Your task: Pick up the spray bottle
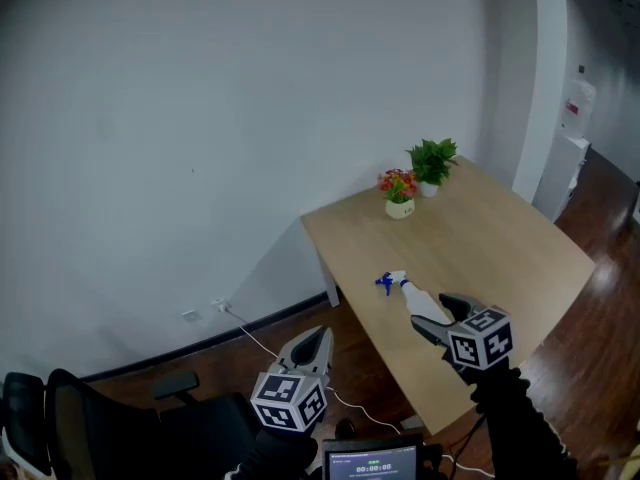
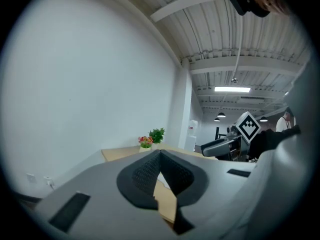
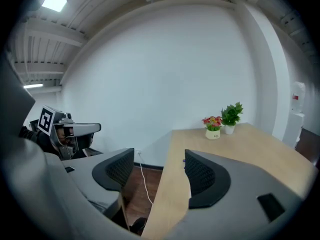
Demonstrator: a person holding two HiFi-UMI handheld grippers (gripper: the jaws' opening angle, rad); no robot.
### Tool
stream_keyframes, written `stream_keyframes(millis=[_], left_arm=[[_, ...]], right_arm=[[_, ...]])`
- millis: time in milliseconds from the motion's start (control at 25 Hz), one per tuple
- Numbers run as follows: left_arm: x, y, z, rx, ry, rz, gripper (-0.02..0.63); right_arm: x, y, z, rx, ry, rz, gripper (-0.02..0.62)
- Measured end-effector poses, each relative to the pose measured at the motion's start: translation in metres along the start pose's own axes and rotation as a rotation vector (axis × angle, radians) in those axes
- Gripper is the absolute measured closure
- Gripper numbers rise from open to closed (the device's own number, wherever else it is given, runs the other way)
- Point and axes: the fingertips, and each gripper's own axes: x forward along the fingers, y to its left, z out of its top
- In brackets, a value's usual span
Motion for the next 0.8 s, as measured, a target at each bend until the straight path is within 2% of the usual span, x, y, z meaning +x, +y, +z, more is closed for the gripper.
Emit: stream_keyframes(millis=[80,360,440,600,720,760,800], left_arm=[[0.041,0.026,-0.001,-0.005,0.026,-0.016,0.598],[0.165,0.108,-0.02,-0.021,0.139,-0.096,0.598],[0.197,0.126,-0.036,-0.036,0.186,-0.099,0.598],[0.251,0.141,-0.069,-0.132,0.273,-0.083,0.598],[0.283,0.142,-0.087,-0.139,0.324,-0.078,0.598],[0.292,0.142,-0.091,-0.142,0.336,-0.074,0.597],[0.3,0.142,-0.096,-0.145,0.349,-0.071,0.597]], right_arm=[[0.037,-0.029,0.003,0.024,0.051,-0.025,0.244],[0.154,-0.106,-0.002,0.092,0.216,-0.095,0.242],[0.182,-0.131,-0.016,0.11,0.279,-0.108,0.242],[0.224,-0.169,-0.056,0.162,0.432,-0.07,0.218],[0.248,-0.199,-0.086,0.18,0.533,-0.059,0.217],[0.254,-0.207,-0.096,0.18,0.573,-0.05,0.209],[0.261,-0.213,-0.105,0.177,0.615,-0.036,0.161]])
